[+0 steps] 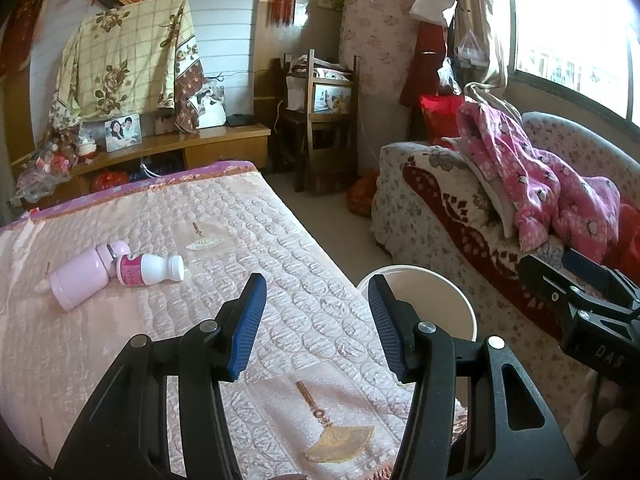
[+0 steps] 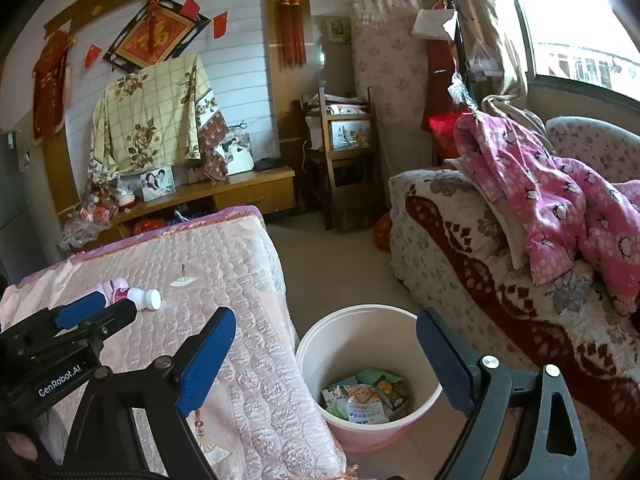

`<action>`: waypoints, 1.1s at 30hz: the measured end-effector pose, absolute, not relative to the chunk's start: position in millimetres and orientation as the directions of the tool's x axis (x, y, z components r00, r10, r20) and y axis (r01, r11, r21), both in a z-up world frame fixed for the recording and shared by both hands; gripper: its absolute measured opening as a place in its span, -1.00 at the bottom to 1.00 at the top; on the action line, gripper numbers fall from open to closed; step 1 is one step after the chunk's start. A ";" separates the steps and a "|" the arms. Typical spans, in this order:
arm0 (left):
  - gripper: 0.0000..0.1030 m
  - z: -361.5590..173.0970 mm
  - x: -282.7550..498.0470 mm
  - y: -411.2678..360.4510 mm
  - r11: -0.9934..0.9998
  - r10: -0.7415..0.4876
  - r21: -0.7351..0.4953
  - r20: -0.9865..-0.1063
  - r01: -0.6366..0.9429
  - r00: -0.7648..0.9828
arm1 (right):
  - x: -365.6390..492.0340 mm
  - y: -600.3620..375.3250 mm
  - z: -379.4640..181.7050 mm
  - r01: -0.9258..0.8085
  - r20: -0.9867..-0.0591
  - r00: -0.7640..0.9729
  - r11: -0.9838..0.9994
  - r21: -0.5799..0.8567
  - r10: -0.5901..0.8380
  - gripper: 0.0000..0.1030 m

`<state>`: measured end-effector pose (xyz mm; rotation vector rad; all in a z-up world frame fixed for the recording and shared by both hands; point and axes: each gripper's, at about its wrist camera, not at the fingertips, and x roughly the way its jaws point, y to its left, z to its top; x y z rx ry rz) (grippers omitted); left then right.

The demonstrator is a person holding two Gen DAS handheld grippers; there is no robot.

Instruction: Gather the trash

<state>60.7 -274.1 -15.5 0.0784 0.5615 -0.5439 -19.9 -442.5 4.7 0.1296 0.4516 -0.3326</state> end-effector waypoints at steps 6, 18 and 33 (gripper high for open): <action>0.00 -15.7 61.0 -273.5 0.856 -0.471 -0.077 -0.525 0.511 0.709 | -20.1 -441.9 7.3 0.346 -0.440 0.849 0.937 0.045 -0.292 0.75; 0.00 -16.1 60.4 -275.2 0.854 -0.474 -0.076 -0.519 0.514 0.711 | -18.0 -440.6 9.8 0.340 -0.441 0.850 0.940 0.038 -0.289 0.75; 0.00 -14.7 60.6 -273.7 0.852 -0.480 -0.080 -0.514 0.517 0.711 | -16.0 -440.4 10.4 0.335 -0.443 0.850 0.942 0.036 -0.285 0.76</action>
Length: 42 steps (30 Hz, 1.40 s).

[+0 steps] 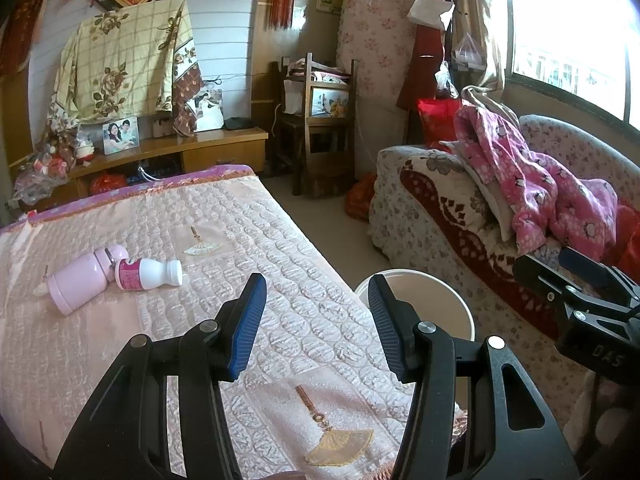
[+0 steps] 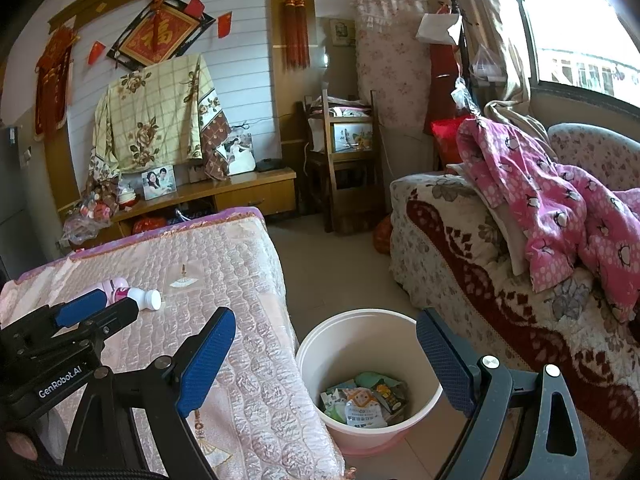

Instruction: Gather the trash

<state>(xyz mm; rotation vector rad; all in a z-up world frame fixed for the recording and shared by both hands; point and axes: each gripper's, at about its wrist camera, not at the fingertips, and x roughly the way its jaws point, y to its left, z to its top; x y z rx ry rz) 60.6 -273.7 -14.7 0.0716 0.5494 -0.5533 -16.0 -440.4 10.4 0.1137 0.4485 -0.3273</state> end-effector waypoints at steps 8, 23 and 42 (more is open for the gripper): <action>0.00 -13.7 60.3 -274.1 0.850 -0.483 -0.086 -0.518 0.519 0.706 | -15.6 -440.0 10.6 0.334 -0.444 0.850 0.942 0.036 -0.285 0.76; 0.00 -14.1 59.5 -276.1 0.843 -0.492 -0.084 -0.518 0.531 0.700 | -14.8 -438.9 10.8 0.334 -0.446 0.848 0.942 0.033 -0.286 0.76; 0.00 -10.3 57.9 -279.0 0.829 -0.504 -0.073 -0.527 0.554 0.685 | -15.9 -446.1 4.2 0.342 -0.454 0.842 0.939 0.034 -0.290 0.76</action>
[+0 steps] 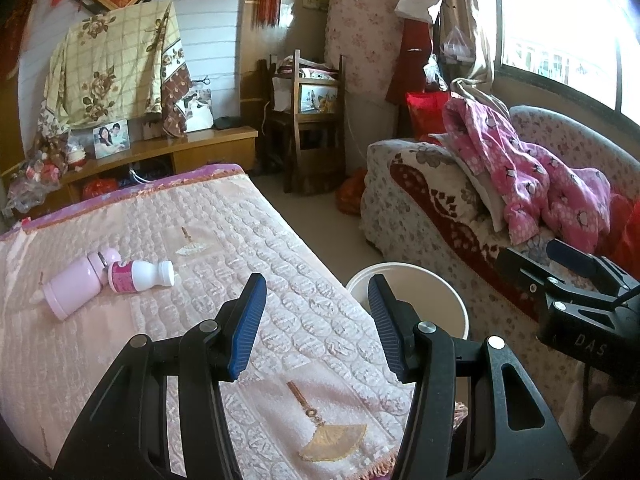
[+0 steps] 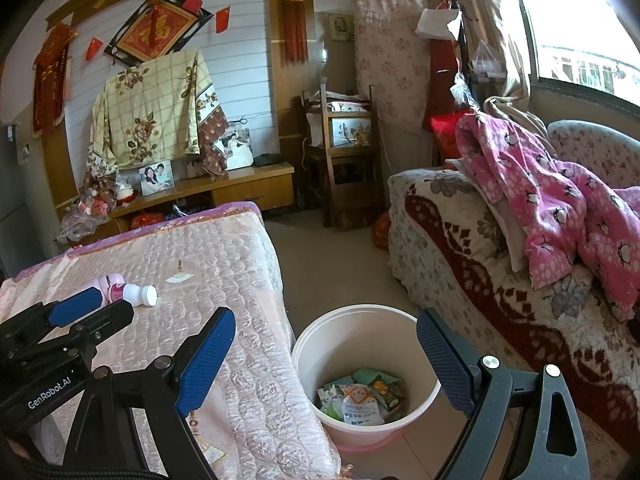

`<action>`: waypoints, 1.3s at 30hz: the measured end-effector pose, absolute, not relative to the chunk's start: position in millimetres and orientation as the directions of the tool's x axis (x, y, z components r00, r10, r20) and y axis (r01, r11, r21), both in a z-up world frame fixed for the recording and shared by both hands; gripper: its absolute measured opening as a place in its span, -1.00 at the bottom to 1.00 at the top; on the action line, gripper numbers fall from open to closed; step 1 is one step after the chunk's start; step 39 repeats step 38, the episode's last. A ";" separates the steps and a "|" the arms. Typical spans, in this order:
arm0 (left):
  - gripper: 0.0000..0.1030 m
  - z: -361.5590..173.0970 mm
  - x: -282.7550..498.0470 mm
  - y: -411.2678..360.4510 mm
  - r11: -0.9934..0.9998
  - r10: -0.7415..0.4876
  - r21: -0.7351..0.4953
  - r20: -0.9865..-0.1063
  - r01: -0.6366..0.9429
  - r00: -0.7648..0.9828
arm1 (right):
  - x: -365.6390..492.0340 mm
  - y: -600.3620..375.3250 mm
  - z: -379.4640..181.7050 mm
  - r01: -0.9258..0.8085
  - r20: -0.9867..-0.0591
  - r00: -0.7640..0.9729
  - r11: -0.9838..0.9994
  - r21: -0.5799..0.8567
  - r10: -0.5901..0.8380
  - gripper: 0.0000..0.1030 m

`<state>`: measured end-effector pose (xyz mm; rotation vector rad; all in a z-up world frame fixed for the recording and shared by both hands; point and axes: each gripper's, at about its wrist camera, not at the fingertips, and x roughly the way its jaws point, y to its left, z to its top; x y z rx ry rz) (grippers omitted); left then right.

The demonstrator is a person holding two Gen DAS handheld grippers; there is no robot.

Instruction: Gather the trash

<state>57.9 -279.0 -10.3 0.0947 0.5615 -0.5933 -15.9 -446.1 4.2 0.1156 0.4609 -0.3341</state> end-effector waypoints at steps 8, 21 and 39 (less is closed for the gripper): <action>0.00 -7.8 51.9 -282.0 0.824 -0.504 -0.032 -0.496 0.566 0.707 | -17.0 -447.1 3.3 0.343 -0.459 0.840 0.939 0.034 -0.291 0.76; 0.10 -10.8 52.1 -279.8 0.827 -0.502 -0.046 -0.510 0.560 0.699 | -20.8 -452.9 1.8 0.355 -0.462 0.835 0.934 0.037 -0.299 0.76; 0.10 -11.7 46.8 -278.6 0.811 -0.520 -0.014 -0.476 0.585 0.709 | -19.4 -451.3 2.6 0.356 -0.465 0.833 0.934 0.035 -0.300 0.76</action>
